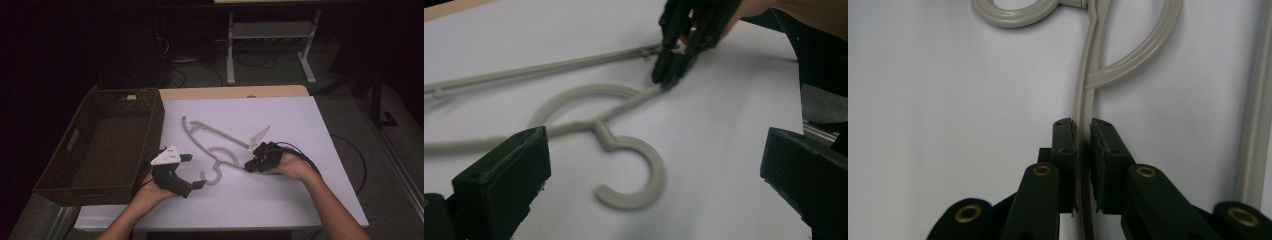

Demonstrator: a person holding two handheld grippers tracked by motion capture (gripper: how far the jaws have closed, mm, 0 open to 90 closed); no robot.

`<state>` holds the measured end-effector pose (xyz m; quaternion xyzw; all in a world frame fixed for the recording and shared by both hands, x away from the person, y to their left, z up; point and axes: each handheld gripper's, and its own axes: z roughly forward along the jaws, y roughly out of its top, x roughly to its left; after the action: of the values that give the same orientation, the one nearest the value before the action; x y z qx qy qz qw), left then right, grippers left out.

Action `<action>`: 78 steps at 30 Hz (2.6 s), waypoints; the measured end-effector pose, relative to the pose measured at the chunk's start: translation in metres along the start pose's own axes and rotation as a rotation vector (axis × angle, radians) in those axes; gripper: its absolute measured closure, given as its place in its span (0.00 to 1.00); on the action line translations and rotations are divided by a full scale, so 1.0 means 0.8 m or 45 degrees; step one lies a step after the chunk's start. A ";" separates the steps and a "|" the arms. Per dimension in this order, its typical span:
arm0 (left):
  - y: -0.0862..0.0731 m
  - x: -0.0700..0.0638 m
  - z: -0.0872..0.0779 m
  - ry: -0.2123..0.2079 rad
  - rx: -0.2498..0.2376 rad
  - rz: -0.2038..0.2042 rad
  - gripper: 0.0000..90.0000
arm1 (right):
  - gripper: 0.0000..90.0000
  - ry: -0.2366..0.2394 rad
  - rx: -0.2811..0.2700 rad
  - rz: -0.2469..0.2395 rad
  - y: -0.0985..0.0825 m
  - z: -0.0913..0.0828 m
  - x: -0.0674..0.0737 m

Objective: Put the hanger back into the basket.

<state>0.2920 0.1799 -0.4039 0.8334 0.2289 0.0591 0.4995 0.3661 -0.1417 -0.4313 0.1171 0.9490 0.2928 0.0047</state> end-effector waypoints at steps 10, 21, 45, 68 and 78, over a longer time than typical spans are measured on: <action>0.001 -0.001 0.000 0.001 0.000 0.006 0.00 | 0.87 0.052 0.004 -0.067 -0.015 -0.006 0.059; 0.000 -0.001 -0.003 0.009 -0.008 0.000 0.00 | 0.99 -0.151 -0.109 0.232 -0.054 -0.055 0.061; 0.000 0.000 -0.002 0.009 -0.003 -0.004 0.00 | 0.99 -0.396 0.077 0.321 -0.061 -0.037 0.016; 0.000 0.002 -0.001 0.009 -0.005 -0.011 0.00 | 0.99 -0.423 -0.146 0.458 -0.027 -0.034 -0.049; -0.002 0.004 -0.003 0.010 -0.006 -0.015 0.00 | 0.99 -0.216 -0.244 0.367 0.064 0.025 -0.032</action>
<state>0.2933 0.1838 -0.4044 0.8306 0.2356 0.0599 0.5010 0.4037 -0.0954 -0.4210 0.2752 0.8864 0.3684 0.0537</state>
